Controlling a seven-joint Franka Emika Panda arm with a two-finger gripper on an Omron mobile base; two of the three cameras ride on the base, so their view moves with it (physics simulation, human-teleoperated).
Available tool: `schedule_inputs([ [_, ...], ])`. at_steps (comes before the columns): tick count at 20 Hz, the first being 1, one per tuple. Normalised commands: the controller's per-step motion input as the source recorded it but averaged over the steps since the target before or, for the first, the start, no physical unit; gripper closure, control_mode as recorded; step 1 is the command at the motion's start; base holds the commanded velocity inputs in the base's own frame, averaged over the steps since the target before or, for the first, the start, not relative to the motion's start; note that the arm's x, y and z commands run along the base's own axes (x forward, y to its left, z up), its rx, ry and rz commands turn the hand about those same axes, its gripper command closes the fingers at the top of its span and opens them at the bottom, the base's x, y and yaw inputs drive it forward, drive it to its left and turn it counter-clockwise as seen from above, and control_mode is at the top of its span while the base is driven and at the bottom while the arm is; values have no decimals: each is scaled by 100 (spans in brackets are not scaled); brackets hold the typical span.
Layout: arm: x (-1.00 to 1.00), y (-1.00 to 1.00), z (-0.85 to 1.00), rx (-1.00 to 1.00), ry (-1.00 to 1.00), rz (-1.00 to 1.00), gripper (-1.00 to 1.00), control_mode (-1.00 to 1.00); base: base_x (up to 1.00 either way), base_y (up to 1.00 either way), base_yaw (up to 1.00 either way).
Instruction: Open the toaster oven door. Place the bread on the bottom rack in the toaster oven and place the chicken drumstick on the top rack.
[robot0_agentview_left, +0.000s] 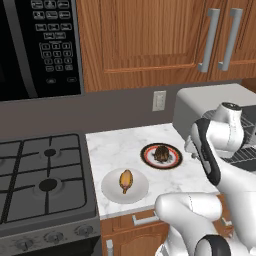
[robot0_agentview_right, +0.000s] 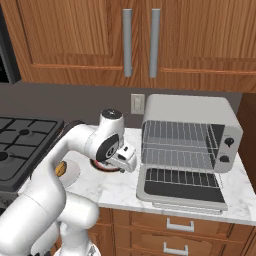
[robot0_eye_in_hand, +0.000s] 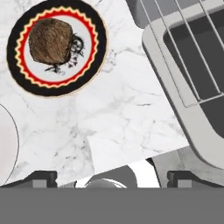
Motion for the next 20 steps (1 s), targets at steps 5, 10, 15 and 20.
schedule_inputs([
  [5,29,51,0,-1,2,0,-100,-100,0,0,0],
  [10,53,37,0,-2,3,0,-100,-100,0,0,0],
  [15,60,22,-1,0,3,-3,-100,-100,0,0,0],
  [20,49,0,-11,3,6,-2,-100,-100,0,0,0],
])
